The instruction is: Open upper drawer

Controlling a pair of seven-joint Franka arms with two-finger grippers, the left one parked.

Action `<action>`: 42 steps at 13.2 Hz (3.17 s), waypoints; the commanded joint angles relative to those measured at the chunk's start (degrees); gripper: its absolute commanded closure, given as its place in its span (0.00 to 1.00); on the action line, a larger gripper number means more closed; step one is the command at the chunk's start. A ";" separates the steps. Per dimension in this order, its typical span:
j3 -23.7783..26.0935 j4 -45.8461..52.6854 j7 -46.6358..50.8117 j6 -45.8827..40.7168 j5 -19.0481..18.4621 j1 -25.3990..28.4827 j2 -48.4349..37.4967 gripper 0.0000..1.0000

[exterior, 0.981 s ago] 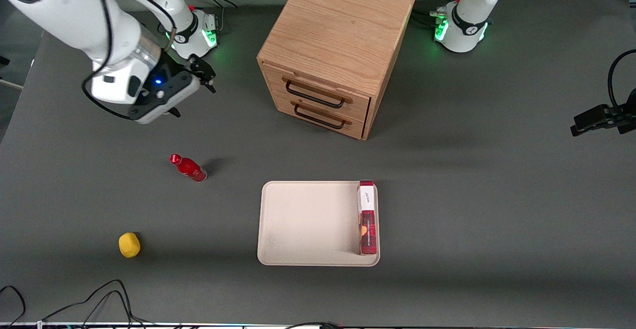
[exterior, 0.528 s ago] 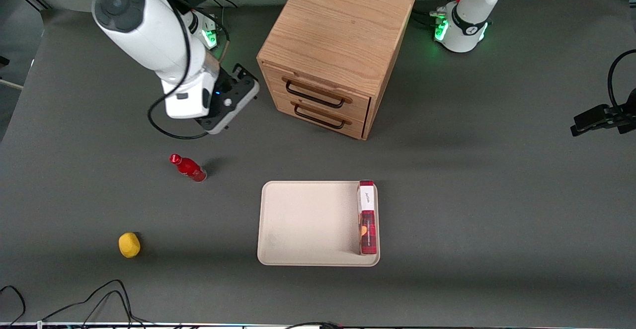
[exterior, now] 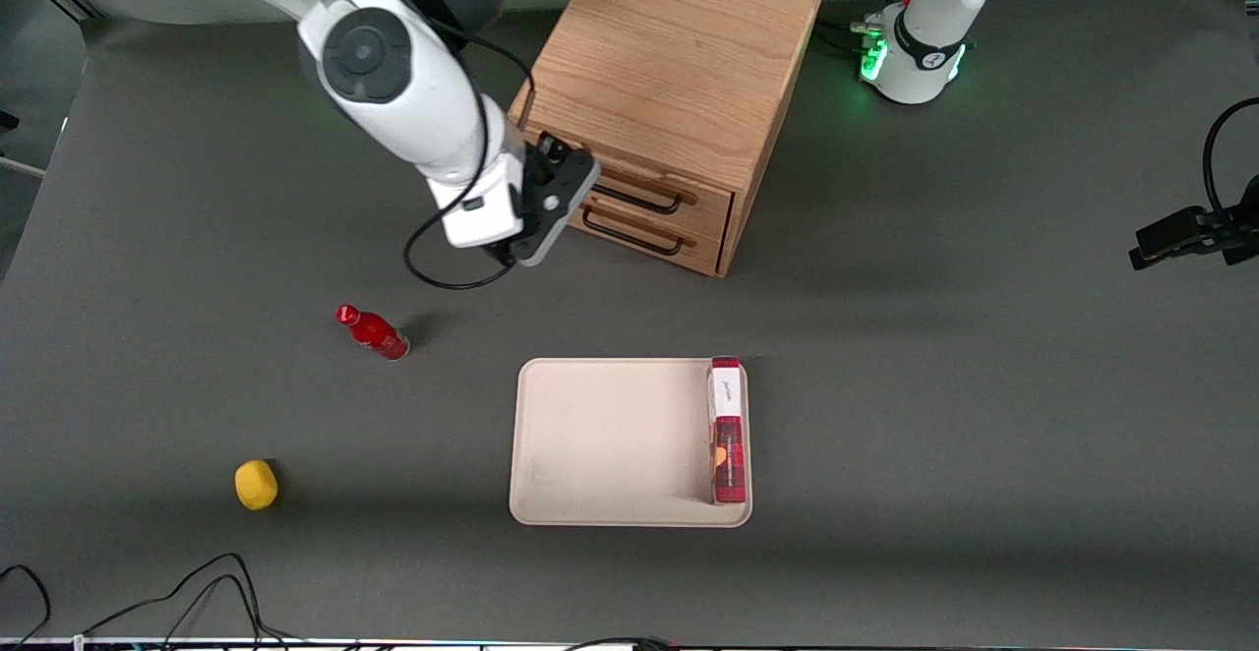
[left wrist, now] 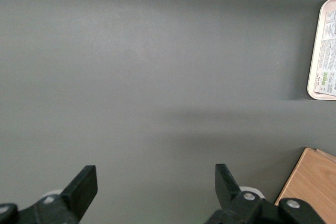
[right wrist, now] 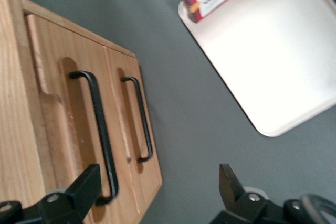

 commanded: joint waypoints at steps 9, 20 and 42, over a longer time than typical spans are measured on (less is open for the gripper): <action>0.34 -5.47 -1.96 6.68 -0.81 3.25 0.95 0.00; 0.34 -9.52 -1.09 10.90 -0.81 3.43 1.13 0.00; -0.19 -11.54 0.06 16.26 -3.09 4.22 3.76 0.00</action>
